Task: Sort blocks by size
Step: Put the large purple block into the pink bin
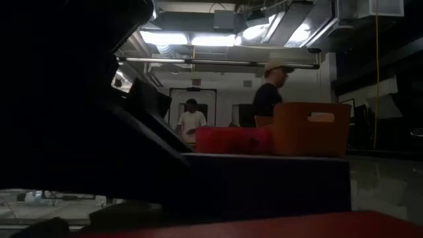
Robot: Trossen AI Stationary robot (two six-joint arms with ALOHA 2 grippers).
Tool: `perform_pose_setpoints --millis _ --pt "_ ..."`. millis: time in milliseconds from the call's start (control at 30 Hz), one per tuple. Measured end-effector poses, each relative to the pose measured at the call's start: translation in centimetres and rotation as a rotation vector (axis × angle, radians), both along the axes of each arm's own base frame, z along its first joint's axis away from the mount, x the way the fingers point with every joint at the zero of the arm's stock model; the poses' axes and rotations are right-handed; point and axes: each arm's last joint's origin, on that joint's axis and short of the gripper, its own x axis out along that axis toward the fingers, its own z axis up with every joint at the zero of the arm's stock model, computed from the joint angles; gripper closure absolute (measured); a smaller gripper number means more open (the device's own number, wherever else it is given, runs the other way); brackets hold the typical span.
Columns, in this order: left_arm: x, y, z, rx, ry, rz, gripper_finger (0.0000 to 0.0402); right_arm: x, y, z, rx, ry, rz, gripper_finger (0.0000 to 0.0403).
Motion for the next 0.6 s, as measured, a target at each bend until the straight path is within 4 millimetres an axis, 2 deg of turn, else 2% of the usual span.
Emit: perform_pose_setpoints --millis 67,200,367,467,600 --pt "0.2 0.2 0.0 -0.024 0.002 0.014 0.0362 0.1 0.1 -0.2 0.0 0.001 0.0 0.0178" --pt "0.8 1.0 0.7 -0.047 -0.008 0.047 0.0365 0.6 0.6 -1.5 -0.01 0.017 0.002 0.0178" --pt "2.1 3.1 3.6 -0.003 -0.071 0.076 0.036 0.8 1.3 -3.6 -0.066 0.06 0.043 0.0178" --pt "2.9 5.2 5.8 0.036 -0.089 0.119 0.0361 -0.1 1.6 -3.6 -0.132 0.078 0.077 0.0178" --pt "3.6 8.6 9.3 0.066 -0.112 0.189 0.0361 -2.2 0.4 -1.7 -0.281 0.067 0.02 0.0178"
